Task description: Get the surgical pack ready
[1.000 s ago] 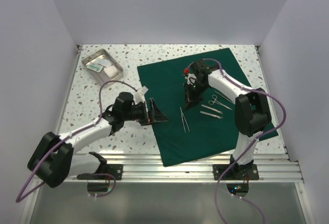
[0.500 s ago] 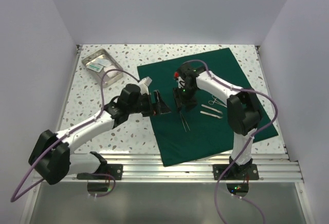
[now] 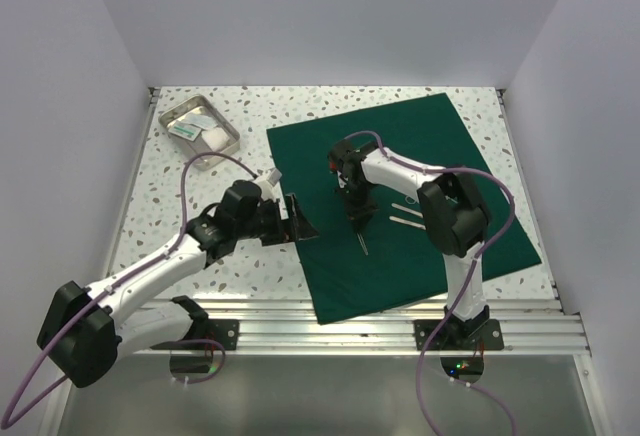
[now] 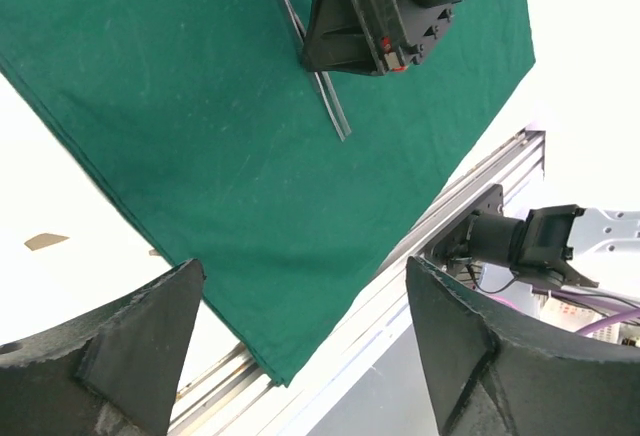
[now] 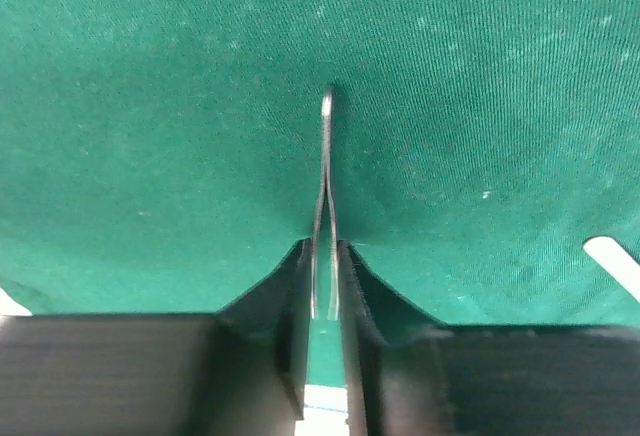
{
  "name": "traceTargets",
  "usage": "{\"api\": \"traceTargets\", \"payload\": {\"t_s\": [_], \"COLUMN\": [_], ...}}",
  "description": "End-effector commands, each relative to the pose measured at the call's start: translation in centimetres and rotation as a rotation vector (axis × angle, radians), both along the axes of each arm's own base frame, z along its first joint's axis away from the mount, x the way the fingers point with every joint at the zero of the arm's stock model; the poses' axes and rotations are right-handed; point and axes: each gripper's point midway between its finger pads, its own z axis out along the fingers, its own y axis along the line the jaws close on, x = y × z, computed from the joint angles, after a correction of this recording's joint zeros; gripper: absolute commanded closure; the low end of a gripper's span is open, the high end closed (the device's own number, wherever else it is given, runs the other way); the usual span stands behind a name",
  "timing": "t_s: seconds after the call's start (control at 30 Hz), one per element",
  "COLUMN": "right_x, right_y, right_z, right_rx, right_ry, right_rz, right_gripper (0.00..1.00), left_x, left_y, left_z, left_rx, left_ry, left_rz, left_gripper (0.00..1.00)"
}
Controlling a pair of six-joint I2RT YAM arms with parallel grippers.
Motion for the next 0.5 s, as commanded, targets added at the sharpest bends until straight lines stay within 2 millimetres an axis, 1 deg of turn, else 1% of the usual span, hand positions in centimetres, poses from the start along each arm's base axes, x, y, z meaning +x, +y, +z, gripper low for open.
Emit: {"api": "traceTargets", "payload": {"t_s": [0.0,0.07,0.1,0.17,0.2,0.23,0.27,0.3,0.33,0.37,0.4,0.43,0.47], "right_x": [0.4,0.4,0.7,1.0,1.3,1.4,1.7,1.5,1.0,0.7,0.8,0.4,0.3], "right_y": [-0.7,-0.7,-0.5,-0.3,0.3,0.6,1.6,2.3,3.6,4.5,5.5,6.6,7.2], "right_z": [0.0,0.2,0.7,1.6,3.3,4.2,5.8,6.9,8.5,9.4,10.7,11.7,12.4], "right_rx": [-0.039,-0.040,-0.033,-0.021,0.016,0.044,0.092,0.143,0.231,0.281,0.337,0.405,0.437], "right_ry": [-0.017,-0.018,-0.026,-0.044,-0.065,-0.071,-0.091,-0.085,-0.070,-0.052,-0.051,-0.023,-0.014], "right_rz": [0.006,0.016,0.017,0.021,0.023,0.021,0.021,0.020,0.022,0.004,-0.004,-0.006,-0.034], "right_gripper": [0.89,1.00,1.00,1.00,1.00,1.00,1.00,1.00,1.00,1.00,1.00,1.00,1.00], "left_x": [0.2,0.6,0.4,0.8,0.8,1.0,1.1,1.3,1.8,2.0,2.3,2.4,2.7], "left_y": [-0.4,-0.9,-1.2,-1.8,-2.1,-2.5,-2.8,-3.0,-3.4,-3.6,-3.8,-4.0,-4.2], "left_z": [0.2,0.3,0.0,0.4,0.3,0.6,0.9,0.9,1.5,1.8,1.6,1.7,1.8], "left_rx": [-0.018,-0.039,-0.046,-0.069,-0.078,-0.090,-0.099,-0.100,-0.120,-0.127,-0.125,-0.124,-0.124], "left_ry": [-0.013,-0.024,-0.011,-0.022,-0.012,-0.024,-0.030,-0.031,-0.058,-0.069,-0.068,-0.067,-0.069], "left_rz": [-0.009,-0.021,-0.037,-0.049,-0.061,-0.068,-0.079,-0.086,-0.090,-0.092,-0.098,-0.100,-0.107], "left_gripper": [0.13,0.11,0.09,0.07,0.06,0.05,0.05,0.04,0.04,0.04,0.04,0.05,0.06]}}
